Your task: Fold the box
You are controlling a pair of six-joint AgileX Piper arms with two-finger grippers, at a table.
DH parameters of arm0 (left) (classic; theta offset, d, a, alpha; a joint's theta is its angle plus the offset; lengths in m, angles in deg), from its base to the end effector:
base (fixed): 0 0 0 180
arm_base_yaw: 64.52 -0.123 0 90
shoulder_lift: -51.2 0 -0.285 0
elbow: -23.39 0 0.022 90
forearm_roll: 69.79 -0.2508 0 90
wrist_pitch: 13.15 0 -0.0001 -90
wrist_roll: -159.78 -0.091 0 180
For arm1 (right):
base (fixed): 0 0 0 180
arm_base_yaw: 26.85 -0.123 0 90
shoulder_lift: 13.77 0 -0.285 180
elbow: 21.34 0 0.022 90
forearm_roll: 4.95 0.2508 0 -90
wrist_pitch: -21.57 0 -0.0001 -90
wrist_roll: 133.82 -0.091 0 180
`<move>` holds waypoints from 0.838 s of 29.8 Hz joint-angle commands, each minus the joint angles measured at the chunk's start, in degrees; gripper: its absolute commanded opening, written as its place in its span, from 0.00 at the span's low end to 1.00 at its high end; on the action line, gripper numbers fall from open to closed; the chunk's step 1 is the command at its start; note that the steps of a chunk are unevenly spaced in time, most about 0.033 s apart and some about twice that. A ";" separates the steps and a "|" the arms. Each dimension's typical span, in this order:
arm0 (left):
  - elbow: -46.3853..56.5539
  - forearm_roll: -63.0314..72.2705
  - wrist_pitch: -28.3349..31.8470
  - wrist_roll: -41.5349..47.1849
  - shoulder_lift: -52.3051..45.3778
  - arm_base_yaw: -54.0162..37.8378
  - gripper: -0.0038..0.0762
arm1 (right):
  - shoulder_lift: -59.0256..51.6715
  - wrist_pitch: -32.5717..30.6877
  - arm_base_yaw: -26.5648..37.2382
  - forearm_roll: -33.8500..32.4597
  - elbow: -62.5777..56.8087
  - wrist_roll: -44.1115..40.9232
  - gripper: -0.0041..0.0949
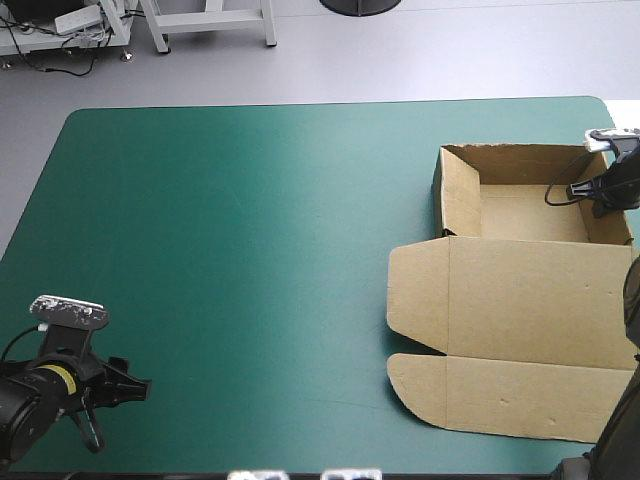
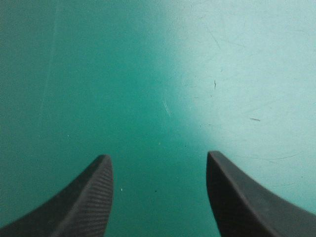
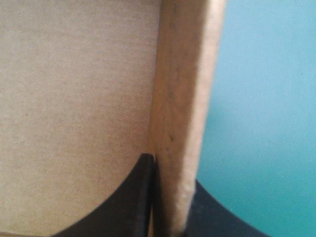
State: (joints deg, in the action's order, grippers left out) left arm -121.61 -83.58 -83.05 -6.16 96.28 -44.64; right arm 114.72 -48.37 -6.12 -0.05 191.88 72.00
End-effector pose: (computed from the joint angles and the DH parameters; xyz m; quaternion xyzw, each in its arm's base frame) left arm 0.0888 -0.0104 0.3133 0.0593 0.9571 0.0393 0.2808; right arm 0.4256 -0.1533 0.2572 -0.0346 0.9902 -0.0125 0.1346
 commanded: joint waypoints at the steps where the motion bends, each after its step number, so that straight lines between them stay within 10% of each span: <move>1: -1.46 -0.67 1.97 1.11 0.46 0.10 0.55 | -2.80 -0.31 0.22 -0.13 2.94 3.28 0.31; 7: -1.46 -0.58 2.09 1.11 0.46 0.22 0.55 | -3.45 -1.64 0.22 1.39 9.08 -3.29 0.83; 25: -1.56 1.55 5.69 -0.33 0.46 0.22 0.55 | -30.94 -1.76 -12.44 13.52 3.63 -4.76 0.82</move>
State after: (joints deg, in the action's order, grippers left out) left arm -121.61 -82.15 -80.31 -6.08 96.28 -44.64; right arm 91.66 -49.65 -14.45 11.30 197.53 67.31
